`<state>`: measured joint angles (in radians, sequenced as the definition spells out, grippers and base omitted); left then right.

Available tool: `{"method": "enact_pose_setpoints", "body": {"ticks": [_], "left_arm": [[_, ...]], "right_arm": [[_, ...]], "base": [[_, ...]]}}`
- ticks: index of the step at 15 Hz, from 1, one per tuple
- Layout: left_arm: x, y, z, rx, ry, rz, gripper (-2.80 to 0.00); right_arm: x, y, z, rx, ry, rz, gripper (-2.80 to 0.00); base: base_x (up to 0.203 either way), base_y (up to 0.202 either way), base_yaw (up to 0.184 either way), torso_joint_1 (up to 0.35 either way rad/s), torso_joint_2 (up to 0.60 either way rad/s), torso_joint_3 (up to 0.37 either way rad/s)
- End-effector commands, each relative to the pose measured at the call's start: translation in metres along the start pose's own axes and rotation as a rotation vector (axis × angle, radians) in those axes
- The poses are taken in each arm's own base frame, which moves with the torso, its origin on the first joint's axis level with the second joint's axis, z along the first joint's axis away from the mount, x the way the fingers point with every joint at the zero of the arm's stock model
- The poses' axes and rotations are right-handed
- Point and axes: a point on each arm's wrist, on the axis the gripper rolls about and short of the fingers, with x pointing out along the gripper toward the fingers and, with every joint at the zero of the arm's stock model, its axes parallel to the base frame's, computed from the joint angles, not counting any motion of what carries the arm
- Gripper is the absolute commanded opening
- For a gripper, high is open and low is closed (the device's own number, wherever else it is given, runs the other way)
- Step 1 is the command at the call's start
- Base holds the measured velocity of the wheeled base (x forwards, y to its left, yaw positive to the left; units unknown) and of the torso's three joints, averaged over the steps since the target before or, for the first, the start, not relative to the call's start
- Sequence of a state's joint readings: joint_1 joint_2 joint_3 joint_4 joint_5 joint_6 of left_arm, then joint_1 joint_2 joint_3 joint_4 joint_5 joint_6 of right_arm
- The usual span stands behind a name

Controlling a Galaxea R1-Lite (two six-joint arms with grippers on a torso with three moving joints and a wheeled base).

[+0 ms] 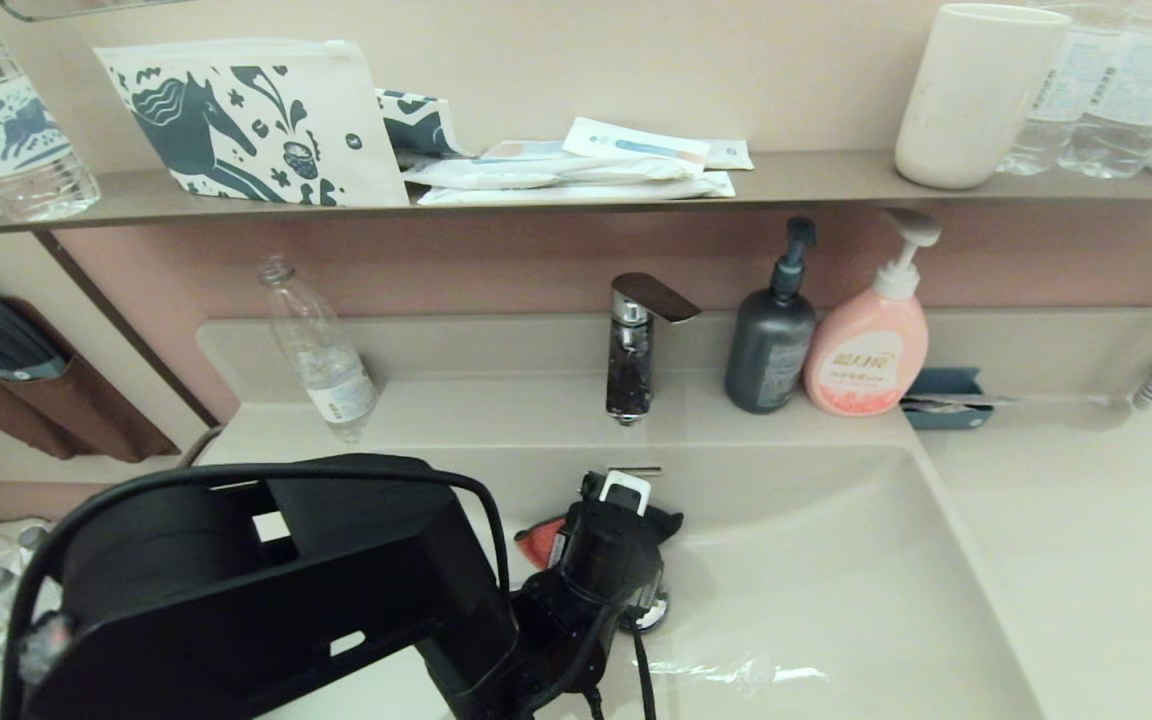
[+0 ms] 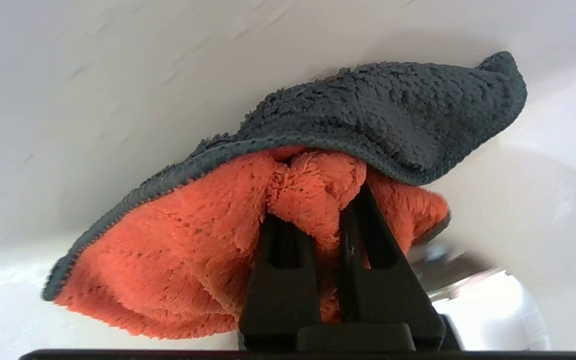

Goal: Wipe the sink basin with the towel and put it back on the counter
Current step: Wipe the sink

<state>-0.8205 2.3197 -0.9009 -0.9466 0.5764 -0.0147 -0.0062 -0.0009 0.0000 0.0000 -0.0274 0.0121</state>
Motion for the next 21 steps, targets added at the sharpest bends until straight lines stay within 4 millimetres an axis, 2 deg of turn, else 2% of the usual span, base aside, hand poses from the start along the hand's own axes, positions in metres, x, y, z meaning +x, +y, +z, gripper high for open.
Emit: {"method": "enact_pose_setpoints", "body": {"ticks": [1,4,8,12,14,17,20,21], "left_arm": [[0.000,-0.013,0.010,-0.031,-0.052,0.007,-2.80],[-0.012,-0.037,0.028,-0.111,-0.119,-0.016,-2.80],[-0.037,-0.067,0.032,-0.207,-0.147,-0.044,-2.80],[-0.074,-0.066,0.047,-0.247,-0.092,-0.086,-2.80],[-0.106,-0.068,0.038,-0.225,-0.030,-0.128,-2.80],[-0.132,-0.057,0.027,-0.218,0.010,-0.134,-2.80],[-0.160,-0.047,0.027,-0.190,0.012,-0.159,-2.80],[-0.166,-0.042,0.033,-0.195,0.002,-0.158,-2.80]], "right_arm": [[0.000,0.000,0.000,0.000,0.001,0.000,-2.80],[0.000,0.000,0.000,0.000,0.001,0.000,-2.80],[0.000,0.000,0.000,0.000,0.001,0.000,-2.80],[0.000,0.000,0.000,0.000,0.001,0.000,-2.80],[0.000,0.000,0.000,0.000,0.001,0.000,-2.80],[0.000,0.000,0.000,0.000,0.001,0.000,-2.80],[0.000,0.000,0.000,0.000,0.001,0.000,-2.80],[0.000,0.000,0.000,0.000,-0.001,0.000,-2.80]], "base": [[0.000,0.000,0.000,0.000,0.00,0.000],[0.000,0.000,0.000,0.000,0.00,0.000],[0.000,0.000,0.000,0.000,0.00,0.000],[0.000,0.000,0.000,0.000,0.00,0.000],[0.000,0.000,0.000,0.000,0.00,0.000],[0.000,0.000,0.000,0.000,0.00,0.000],[0.000,0.000,0.000,0.000,0.00,0.000],[0.000,0.000,0.000,0.000,0.00,0.000]]}}
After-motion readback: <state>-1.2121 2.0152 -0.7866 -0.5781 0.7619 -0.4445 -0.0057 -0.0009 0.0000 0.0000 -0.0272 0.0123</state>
